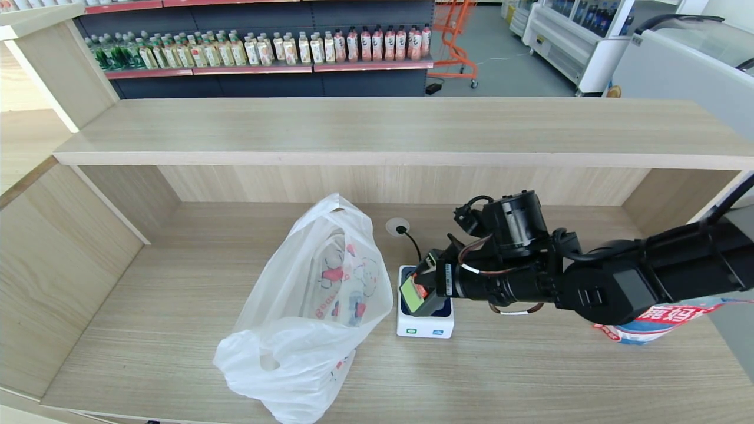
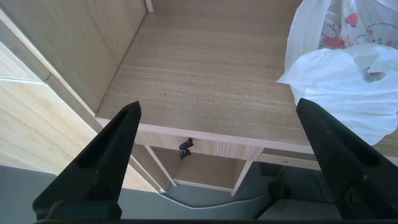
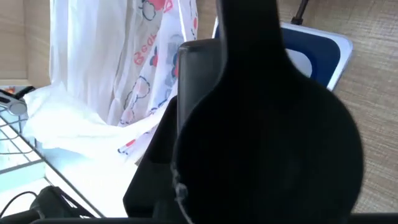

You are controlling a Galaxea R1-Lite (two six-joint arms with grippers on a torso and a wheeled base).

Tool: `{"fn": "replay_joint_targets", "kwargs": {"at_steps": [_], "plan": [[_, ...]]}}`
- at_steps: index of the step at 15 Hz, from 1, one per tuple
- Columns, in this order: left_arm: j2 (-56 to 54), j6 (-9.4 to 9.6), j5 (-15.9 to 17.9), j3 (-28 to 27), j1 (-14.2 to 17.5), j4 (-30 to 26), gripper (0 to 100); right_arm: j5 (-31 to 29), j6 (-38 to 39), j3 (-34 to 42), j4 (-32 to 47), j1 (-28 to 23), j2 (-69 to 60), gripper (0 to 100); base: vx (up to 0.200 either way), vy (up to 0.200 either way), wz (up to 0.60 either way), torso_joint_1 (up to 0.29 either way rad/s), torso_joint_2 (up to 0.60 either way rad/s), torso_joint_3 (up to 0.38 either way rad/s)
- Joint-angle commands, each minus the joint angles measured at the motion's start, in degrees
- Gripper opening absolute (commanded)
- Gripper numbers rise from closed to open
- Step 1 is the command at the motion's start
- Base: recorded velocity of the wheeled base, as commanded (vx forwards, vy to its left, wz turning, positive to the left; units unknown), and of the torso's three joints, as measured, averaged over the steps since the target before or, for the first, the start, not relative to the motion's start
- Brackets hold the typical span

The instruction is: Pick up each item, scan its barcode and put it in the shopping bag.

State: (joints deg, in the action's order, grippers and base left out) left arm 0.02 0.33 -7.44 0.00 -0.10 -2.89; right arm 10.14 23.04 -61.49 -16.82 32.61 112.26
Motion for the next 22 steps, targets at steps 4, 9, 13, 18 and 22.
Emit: {"fn": "replay_joint_targets", "kwargs": {"at_steps": [4, 9, 13, 18, 22], "plan": [[0.0, 0.02, 0.0, 0.0, 0.0, 0.0, 100, 0.2, 2.5, -1.5, 0.4, 1.8, -10.5, 0, 0.0, 0.0, 0.0, 0.0, 0.0, 0.0], [0.0, 0.02, 0.0, 0.0, 0.0, 0.1, 100, -2.3, -16.1, 6.4, 5.0, -1.8, -26.7, 0, 0.0, 0.0, 0.0, 0.0, 0.0, 0.0], [0.0, 0.02, 0.0, 0.0, 0.0, 0.0, 100, -3.5, -19.6, 16.9, 1.2, -3.3, -31.8, 0, 0.0, 0.0, 0.0, 0.0, 0.0, 0.0], [0.0, -0.33, 0.0, 0.0, 0.0, 0.1, 100, -3.0, -19.1, 20.7, 1.1, -3.2, -35.2, 0, -0.04, 0.0, 0.0, 0.002, 0.0, 0.001], [0.1, -0.07, 0.0, 0.0, 0.0, 0.0, 100, -2.8, -11.4, 20.6, 1.1, -2.6, -34.7, 0, -0.1, 0.0, 0.0, 0.008, 0.0, 0.002]]}}
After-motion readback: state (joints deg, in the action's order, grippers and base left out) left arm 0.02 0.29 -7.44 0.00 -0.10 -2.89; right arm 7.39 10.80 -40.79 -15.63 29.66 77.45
